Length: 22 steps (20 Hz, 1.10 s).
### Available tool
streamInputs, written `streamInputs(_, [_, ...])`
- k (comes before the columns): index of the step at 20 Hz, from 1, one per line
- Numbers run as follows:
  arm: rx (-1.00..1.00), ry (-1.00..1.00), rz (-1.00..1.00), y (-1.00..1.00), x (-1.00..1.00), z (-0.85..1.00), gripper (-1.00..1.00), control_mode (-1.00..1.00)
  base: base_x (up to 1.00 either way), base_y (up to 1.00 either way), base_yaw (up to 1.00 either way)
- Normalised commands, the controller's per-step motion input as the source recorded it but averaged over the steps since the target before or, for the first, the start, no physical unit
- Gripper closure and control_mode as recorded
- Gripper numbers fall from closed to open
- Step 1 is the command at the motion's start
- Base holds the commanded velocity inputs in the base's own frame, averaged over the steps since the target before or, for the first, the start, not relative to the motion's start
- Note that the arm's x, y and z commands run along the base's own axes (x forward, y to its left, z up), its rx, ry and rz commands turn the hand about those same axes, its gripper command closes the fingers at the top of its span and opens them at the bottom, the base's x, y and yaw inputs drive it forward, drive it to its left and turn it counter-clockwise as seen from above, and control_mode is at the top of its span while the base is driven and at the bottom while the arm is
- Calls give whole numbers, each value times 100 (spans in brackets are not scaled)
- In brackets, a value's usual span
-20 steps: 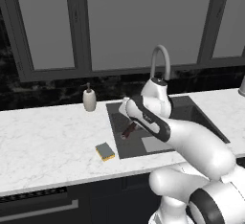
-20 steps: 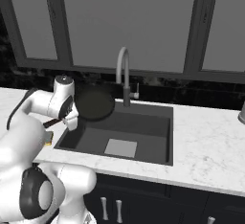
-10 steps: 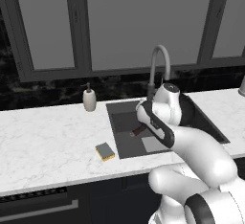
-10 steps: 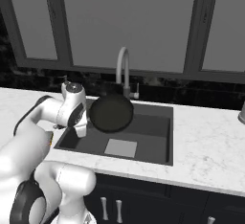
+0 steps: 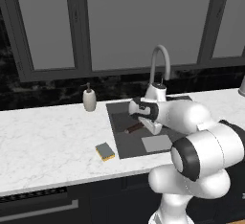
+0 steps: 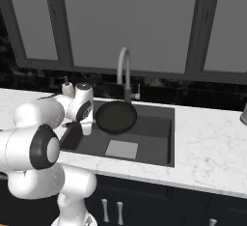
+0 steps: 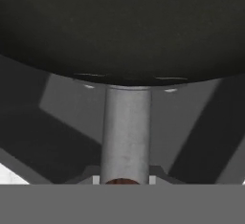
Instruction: Pick the pan and sponge and place them into the sink. Then turn on the water.
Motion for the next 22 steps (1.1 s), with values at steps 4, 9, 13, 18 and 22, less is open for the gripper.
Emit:
streamInputs(4, [0,12,-2,-2,51,-36,100,-100,0,0,0])
streamInputs(9, [0,0,-1,-12,22,-61,100,-100,0,0,0])
streamInputs(13, [0,0,0,-13,1,-79,100,-100,0,0,0])
streamInputs(18, [0,0,0,-3,0,-82,100,-100,0,0,0])
streamInputs(22, [0,0,-1,0,11,-63,100,-100,0,0,0])
